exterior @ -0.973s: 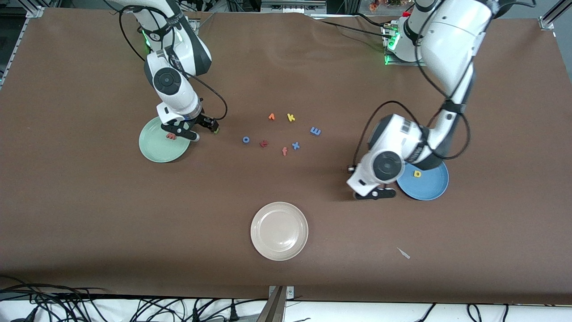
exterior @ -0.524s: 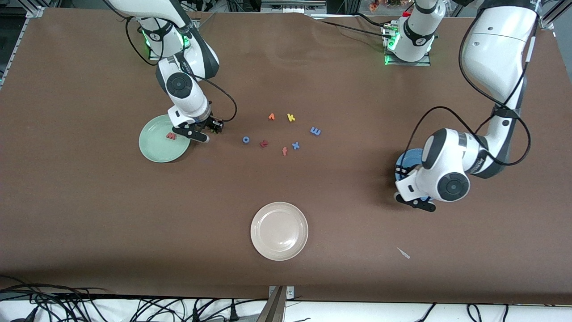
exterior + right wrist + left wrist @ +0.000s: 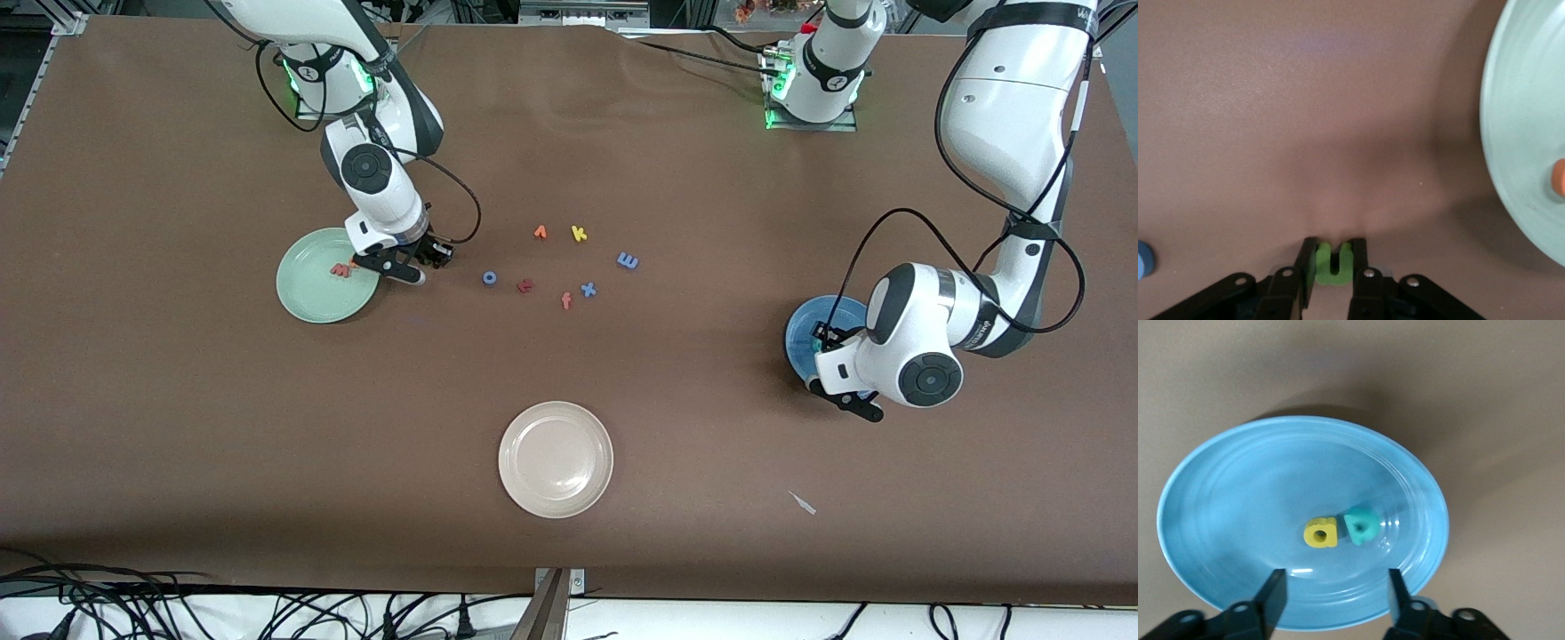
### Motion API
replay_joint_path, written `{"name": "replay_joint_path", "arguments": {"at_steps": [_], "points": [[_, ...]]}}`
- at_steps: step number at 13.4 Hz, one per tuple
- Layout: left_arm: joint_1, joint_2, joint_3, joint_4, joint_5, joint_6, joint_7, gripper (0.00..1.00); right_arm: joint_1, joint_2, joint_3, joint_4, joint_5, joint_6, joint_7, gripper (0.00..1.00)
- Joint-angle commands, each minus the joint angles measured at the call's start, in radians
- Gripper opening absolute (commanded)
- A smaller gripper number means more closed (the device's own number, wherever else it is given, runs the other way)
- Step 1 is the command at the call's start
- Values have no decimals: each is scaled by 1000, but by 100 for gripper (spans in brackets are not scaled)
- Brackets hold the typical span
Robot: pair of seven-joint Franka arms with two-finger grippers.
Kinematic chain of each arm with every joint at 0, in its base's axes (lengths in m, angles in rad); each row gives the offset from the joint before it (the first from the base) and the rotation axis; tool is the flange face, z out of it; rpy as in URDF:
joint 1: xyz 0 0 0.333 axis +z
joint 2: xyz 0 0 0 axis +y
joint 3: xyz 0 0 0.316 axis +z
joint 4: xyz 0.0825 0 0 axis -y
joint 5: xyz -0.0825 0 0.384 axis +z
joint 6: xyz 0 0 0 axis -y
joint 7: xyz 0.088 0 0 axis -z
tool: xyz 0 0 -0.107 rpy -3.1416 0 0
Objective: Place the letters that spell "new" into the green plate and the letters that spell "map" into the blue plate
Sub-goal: 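Release the P on the blue plate while the right gripper places the U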
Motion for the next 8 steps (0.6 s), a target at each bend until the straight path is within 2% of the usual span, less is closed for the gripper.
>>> {"name": "replay_joint_path", "arguments": {"at_steps": [1,2,5,6,8], "points": [[-2,-52,-49,-9,-82,-27,-251,100,1,-50,-8,18,9,-80,-22,0],[-5,-55,-79,-17,-99,-22,-345,100,0,-76,-14,55,8,-165,-54,0],[4,-116,-191,-109,-100,43,-681,100,0,-122,-140,193,7,-460,-288,0],[4,-151,-223,-162,-101,86,-781,100,0,-124,-186,213,7,-509,-377,0],[4,-217,-289,-296,-107,222,-1000,100,-2,-118,-279,209,11,-495,-570,0]]}}
